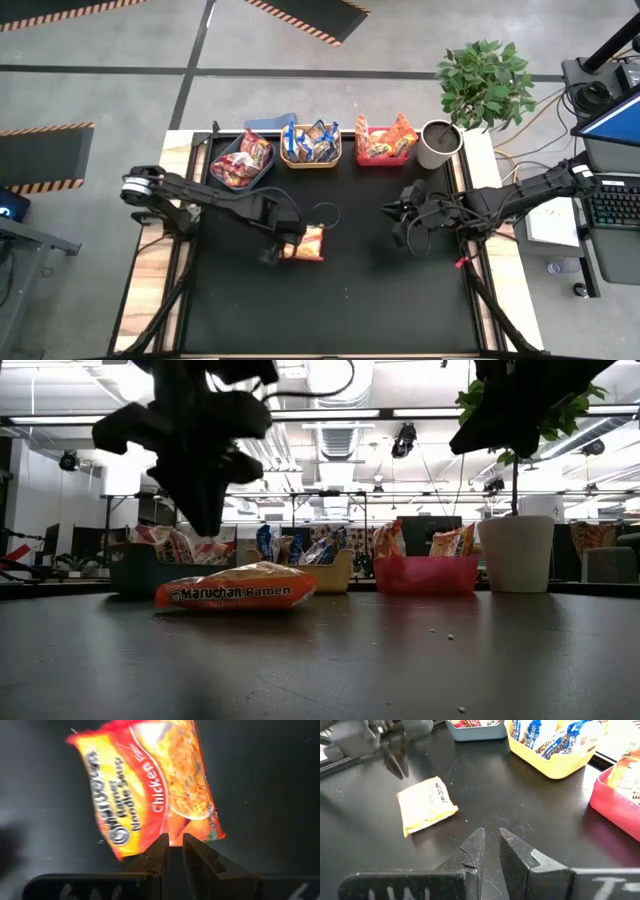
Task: Sort Maruchan noodles
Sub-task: Put the orange noodle pack into the red bin
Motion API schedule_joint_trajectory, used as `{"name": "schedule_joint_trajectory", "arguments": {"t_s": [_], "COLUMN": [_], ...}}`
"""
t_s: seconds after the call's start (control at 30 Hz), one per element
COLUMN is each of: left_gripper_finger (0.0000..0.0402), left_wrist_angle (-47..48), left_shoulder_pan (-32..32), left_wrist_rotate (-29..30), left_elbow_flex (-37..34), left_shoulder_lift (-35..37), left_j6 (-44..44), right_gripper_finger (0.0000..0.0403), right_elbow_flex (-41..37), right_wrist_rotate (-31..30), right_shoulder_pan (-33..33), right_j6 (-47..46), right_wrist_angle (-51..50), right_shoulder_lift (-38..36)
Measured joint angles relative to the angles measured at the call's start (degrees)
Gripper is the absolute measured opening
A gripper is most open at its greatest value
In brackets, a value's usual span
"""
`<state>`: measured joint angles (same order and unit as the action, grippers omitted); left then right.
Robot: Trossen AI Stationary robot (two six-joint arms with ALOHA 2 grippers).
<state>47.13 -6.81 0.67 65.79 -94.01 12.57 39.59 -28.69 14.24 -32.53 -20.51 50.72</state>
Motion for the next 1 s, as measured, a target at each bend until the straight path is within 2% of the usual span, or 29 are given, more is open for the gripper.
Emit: {"name": "schedule_joint_trajectory", "arguments": {"t_s": [0.1, 0.3, 0.47, 0.7, 0.83, 1.0], "left_gripper_finger": [0.0039, 0.0038, 0.0039, 0.0039, 0.0039, 0.0039], "left_wrist_angle": [-3.40, -18.20, -27.80, -28.93, -32.23, -39.87], "left_shoulder_pan": [0.77, 1.47, 1.47, 1.20, 0.37, -0.98], "left_wrist_rotate": [0.30, 0.42, 1.49, 2.31, 2.29, 2.40], "left_elbow_flex": [-2.73, -10.79, -19.93, -28.08, -30.84, -33.63], "left_shoulder_lift": [3.78, 12.59, 18.70, 22.28, 22.03, 21.56], "left_j6": [1.79, 3.74, 3.62, 1.42, 0.03, -2.82], "right_gripper_finger": [0.0043, 0.0043, 0.0043, 0.0043, 0.0043, 0.0043], "right_elbow_flex": [0.00, -0.01, -1.30, -0.44, 4.46, 9.93], "right_wrist_rotate": [0.00, -0.01, 0.06, 5.29, 10.50, 11.10], "right_shoulder_pan": [0.00, 0.00, 0.00, -0.70, -2.72, -3.54], "right_j6": [0.02, 0.11, 0.20, -2.02, -3.73, 0.49], "right_wrist_angle": [0.04, 0.54, 9.42, 22.45, 22.69, 22.48], "right_shoulder_lift": [0.00, 0.06, 2.69, 13.29, 20.10, 28.21]}}
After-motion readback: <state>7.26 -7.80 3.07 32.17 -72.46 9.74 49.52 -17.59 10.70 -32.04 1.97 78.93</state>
